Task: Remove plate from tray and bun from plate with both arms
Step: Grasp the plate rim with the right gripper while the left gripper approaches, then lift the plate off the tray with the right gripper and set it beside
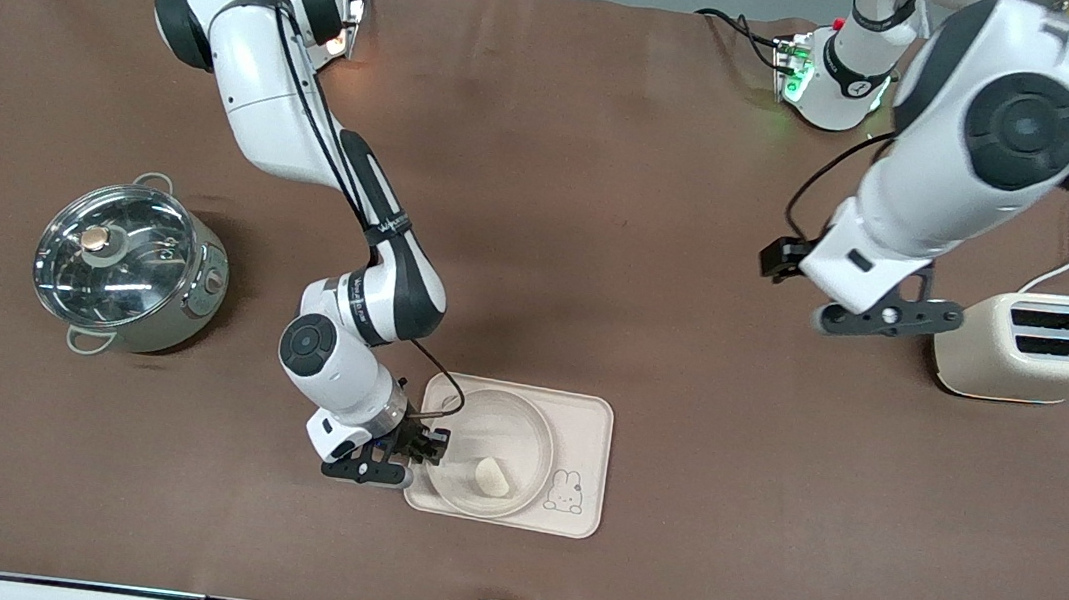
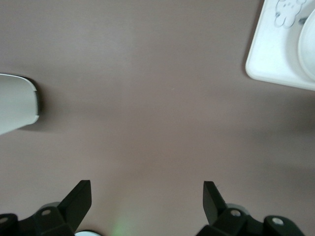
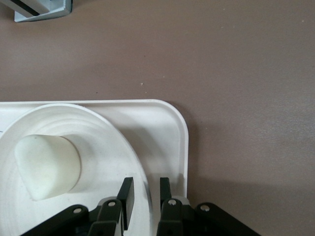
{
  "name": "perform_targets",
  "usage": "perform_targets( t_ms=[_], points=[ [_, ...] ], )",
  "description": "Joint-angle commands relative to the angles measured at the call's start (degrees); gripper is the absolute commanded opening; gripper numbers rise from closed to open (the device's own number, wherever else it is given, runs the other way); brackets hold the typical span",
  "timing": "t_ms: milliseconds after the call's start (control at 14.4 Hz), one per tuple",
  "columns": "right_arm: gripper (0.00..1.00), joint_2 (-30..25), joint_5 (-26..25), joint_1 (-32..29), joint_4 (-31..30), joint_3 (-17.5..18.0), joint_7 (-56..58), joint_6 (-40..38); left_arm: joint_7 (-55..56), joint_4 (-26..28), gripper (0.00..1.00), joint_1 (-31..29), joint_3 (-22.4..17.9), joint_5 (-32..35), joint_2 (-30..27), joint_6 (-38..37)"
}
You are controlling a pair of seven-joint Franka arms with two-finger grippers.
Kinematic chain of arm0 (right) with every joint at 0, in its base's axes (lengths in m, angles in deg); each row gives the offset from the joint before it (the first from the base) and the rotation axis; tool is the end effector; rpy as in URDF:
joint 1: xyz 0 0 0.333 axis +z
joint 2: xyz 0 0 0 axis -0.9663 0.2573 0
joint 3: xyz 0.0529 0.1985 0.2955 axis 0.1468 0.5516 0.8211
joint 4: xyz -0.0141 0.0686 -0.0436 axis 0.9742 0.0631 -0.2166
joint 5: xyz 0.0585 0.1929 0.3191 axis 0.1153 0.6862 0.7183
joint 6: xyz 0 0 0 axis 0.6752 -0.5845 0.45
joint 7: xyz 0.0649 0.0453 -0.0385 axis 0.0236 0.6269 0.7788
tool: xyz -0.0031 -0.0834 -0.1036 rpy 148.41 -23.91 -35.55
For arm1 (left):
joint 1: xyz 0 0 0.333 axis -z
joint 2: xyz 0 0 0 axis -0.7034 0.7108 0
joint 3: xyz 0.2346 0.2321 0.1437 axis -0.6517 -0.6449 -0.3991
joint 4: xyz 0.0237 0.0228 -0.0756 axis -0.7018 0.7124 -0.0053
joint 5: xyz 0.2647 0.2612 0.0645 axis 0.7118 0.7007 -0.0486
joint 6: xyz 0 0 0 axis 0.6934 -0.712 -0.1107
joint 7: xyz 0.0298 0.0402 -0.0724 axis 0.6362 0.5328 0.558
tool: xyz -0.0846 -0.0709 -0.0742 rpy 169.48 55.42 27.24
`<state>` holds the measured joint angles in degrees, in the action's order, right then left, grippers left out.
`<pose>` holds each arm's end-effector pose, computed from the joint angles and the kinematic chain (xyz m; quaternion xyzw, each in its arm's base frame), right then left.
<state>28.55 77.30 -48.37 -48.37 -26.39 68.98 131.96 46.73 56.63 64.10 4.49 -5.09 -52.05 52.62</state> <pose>0.7631 0.3518 0.1991 -0.9834 0.0202 -0.1122 0.1410 0.5642 -0.2431 0.5524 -0.9955 -0.0665 0.0580 0.0345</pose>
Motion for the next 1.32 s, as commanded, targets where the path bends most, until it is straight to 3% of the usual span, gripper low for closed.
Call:
perform_targets(
  t_ms=[0, 347, 555, 694, 971, 1249],
  points=[
    [0.23, -0.1, 0.6, -0.4, -0.8, 0.4, 2.1, 0.9, 3.3, -0.8, 1.00, 0.6, -0.3, 0.5, 2.2, 1.6],
    [0.00, 0.7, 0.7, 0.0, -1.2, 0.5, 2.4, 4.1, 3.6, -0.8, 1.00, 0.8, -0.2, -0.3, 4.6, 3.1],
    [0.00, -1.4, 1.5, -0.3, -1.2, 0.9, 2.3, 3.3, 4.5, -0.8, 1.00, 1.3, 0.0, -0.3, 6.1, 3.3],
    [0.00, -3.9, 1.8, -0.4, -2.4, 2.0, 2.3, -1.3, 6.7, -0.8, 1.00, 1.3, 0.1, -0.3, 6.8, 3.9],
    [0.00, -13.7, 1.9, -0.3, -15.0, 3.1, 7.0, -2.4, 7.7, -0.8, 1.00, 2.0, 0.1, -0.3, 7.2, 4.1],
    [0.00, -25.2, 2.1, -3.7, -37.0, 10.6, 10.4, 8.8, 11.3, -0.8, 1.00, 2.1, 0.1, -0.3, 8.6, 6.4]
  ],
)
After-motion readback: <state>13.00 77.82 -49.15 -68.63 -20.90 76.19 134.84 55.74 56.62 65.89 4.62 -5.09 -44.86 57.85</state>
